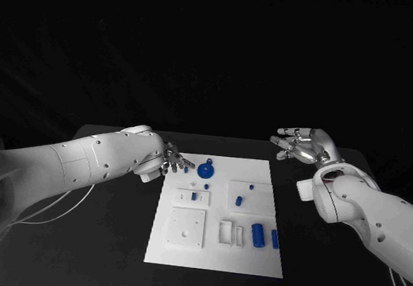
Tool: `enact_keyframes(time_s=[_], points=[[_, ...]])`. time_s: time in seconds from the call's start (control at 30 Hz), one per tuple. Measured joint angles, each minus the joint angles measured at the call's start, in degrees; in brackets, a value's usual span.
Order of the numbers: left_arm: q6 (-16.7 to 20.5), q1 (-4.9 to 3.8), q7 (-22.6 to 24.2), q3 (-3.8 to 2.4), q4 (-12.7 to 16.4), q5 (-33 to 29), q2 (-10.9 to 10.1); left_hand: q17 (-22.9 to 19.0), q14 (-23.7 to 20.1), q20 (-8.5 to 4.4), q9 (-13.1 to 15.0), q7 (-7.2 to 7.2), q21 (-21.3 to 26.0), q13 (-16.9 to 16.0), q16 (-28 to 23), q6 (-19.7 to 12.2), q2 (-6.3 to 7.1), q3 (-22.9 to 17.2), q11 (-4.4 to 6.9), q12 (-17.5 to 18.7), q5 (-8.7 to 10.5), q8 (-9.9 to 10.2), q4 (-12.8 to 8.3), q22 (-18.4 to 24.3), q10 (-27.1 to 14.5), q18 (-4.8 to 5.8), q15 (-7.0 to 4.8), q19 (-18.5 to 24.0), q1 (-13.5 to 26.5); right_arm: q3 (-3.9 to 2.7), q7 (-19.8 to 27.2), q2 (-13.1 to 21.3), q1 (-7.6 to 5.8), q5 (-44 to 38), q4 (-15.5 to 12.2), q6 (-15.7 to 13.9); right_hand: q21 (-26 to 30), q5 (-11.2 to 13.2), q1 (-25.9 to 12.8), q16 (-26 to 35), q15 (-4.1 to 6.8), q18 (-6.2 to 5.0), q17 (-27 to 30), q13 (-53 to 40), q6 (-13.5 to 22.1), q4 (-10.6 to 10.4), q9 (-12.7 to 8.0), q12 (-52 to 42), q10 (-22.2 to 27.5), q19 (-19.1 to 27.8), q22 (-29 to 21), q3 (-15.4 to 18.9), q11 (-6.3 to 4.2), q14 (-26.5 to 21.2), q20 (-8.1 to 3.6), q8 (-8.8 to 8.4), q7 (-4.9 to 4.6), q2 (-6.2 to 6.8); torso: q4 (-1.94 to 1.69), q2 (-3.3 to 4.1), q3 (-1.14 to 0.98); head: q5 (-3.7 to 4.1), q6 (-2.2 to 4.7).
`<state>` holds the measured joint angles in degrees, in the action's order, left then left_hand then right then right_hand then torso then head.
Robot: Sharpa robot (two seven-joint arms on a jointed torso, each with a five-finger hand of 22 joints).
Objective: Assemble the parts on the task board
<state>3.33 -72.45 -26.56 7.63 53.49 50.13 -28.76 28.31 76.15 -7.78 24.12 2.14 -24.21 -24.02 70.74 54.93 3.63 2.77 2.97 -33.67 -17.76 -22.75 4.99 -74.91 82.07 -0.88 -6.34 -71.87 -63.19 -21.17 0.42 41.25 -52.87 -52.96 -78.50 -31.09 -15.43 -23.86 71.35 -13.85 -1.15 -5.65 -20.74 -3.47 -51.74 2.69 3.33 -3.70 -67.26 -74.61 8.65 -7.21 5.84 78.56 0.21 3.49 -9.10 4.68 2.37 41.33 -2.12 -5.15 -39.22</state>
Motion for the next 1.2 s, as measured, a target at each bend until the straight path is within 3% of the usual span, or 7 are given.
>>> enact_keyframes(time_s=[0.13,0.23,0.37,0.5,0.67,0.9,1.2], points=[[-1.41,-0.09,0.54,-0.02,-3.29,-0.71,1.39,-0.27,-0.21,0.0,4.35,-0.66,0.0,0.0,0.52,-2.05,-1.17,0.65,0.4,-0.46,-3.49,-6.15,-0.65,0.0,-0.4,0.0,-0.21,0.0,0.0,0.0,0.0,0.1,0.0,0.02,-0.23,-0.02,0.0,0.0,0.0,0.0,0.0,0.0,0.0,0.0,0.0,0.0,0.0,0.0,0.0,0.0,0.0,0.0,0.0,0.0,0.0,0.0,0.0,0.0,0.14,0.3,0.09,-0.08,0.23],[-2.58,-0.12,1.19,-0.03,-6.07,-1.21,2.55,-0.44,-0.43,0.0,9.33,-1.39,0.0,0.0,0.87,-3.77,-1.91,1.18,0.61,-0.88,-5.4,-10.97,-1.18,0.0,-0.61,0.0,-0.42,0.0,-0.02,0.0,0.0,0.22,0.0,0.04,-0.54,-0.05,0.0,0.0,0.0,0.0,0.0,0.0,-0.01,0.0,0.0,0.0,0.0,0.0,0.0,0.0,0.0,0.0,0.0,0.0,0.0,0.0,0.0,0.0,0.25,0.59,0.15,-0.15,0.4],[-3.68,-0.15,2.01,-0.05,-9.05,-1.55,3.77,-0.64,-0.42,0.0,12.77,-1.78,0.0,0.0,1.11,-4.31,-2.28,1.19,0.69,-1.16,-5.94,-12.97,-1.16,-0.02,-0.69,0.0,-0.41,0.0,0.02,0.0,0.0,0.38,0.0,0.05,-0.96,-0.08,0.0,-0.16,0.0,0.0,0.0,0.0,0.02,0.0,0.0,0.0,0.0,0.0,0.0,0.0,0.0,0.0,0.0,0.0,0.0,0.0,0.0,0.0,0.42,1.04,0.24,-0.32,0.67],[-4.59,-0.12,2.88,-0.01,-11.84,-1.59,5.17,-0.86,-0.41,0.0,14.87,-1.79,0.0,0.0,1.34,-4.32,-2.52,1.57,0.89,-1.38,-5.94,-13.03,-1.1,-0.04,-0.89,0.0,-0.41,0.01,0.26,0.0,0.0,0.56,0.0,0.06,-1.38,-0.12,0.0,-0.33,0.0,0.0,0.0,0.0,0.05,0.0,0.0,0.0,0.0,0.0,0.0,0.0,-0.05,0.0,0.0,0.0,0.0,0.0,0.0,0.0,0.6,1.44,0.3,-0.41,0.9],[-5.45,0.11,3.88,0.06,-14.42,-1.29,6.63,-0.92,-0.41,-0.01,15.47,-1.79,0.0,0.05,1.34,-4.32,-2.81,1.73,0.89,-1.38,-5.93,-12.69,-0.95,-0.04,-0.89,0.0,-0.41,0.0,-0.05,0.0,-0.03,0.64,0.0,0.06,-1.7,-0.17,0.0,-0.33,0.0,0.0,0.0,0.0,0.05,0.0,0.42,0.0,0.0,0.0,0.0,0.0,-0.05,0.0,0.0,0.0,0.0,0.0,0.03,0.0,0.83,1.91,0.37,-0.42,1.19],[-5.89,0.42,4.89,0.17,-16.43,-0.17,7.74,-1.26,-0.85,0.0,16.18,-1.67,-0.01,0.18,1.34,-4.44,-2.81,1.73,0.67,-1.38,-6.25,-11.99,-0.94,-0.03,-1.12,0.0,-0.39,0.0,-0.05,0.0,-0.07,0.63,-0.01,0.05,-1.84,-0.23,0.0,-0.33,0.0,0.0,0.0,0.0,0.05,0.0,0.6,0.0,0.0,0.0,0.0,0.0,-0.05,0.0,0.0,0.0,0.0,0.0,0.02,0.0,1.21,2.43,0.34,-0.4,1.49],[-5.89,0.58,5.86,0.22,-18.49,1.07,8.36,-1.63,-1.04,-0.01,15.76,-1.48,-0.01,0.4,1.34,-4.63,-2.81,1.73,0.79,-1.38,-6.48,-10.98,-0.94,-0.02,-1.41,0.0,-0.2,0.44,-0.05,0.0,-0.1,0.58,-0.01,0.03,-1.88,-0.28,0.0,-0.33,0.0,0.0,0.0,0.0,0.04,0.0,0.59,0.0,0.0,0.0,0.0,0.0,-0.04,0.0,0.0,0.0,0.0,0.0,0.03,0.0,1.34,2.72,0.34,-0.57,1.6]])
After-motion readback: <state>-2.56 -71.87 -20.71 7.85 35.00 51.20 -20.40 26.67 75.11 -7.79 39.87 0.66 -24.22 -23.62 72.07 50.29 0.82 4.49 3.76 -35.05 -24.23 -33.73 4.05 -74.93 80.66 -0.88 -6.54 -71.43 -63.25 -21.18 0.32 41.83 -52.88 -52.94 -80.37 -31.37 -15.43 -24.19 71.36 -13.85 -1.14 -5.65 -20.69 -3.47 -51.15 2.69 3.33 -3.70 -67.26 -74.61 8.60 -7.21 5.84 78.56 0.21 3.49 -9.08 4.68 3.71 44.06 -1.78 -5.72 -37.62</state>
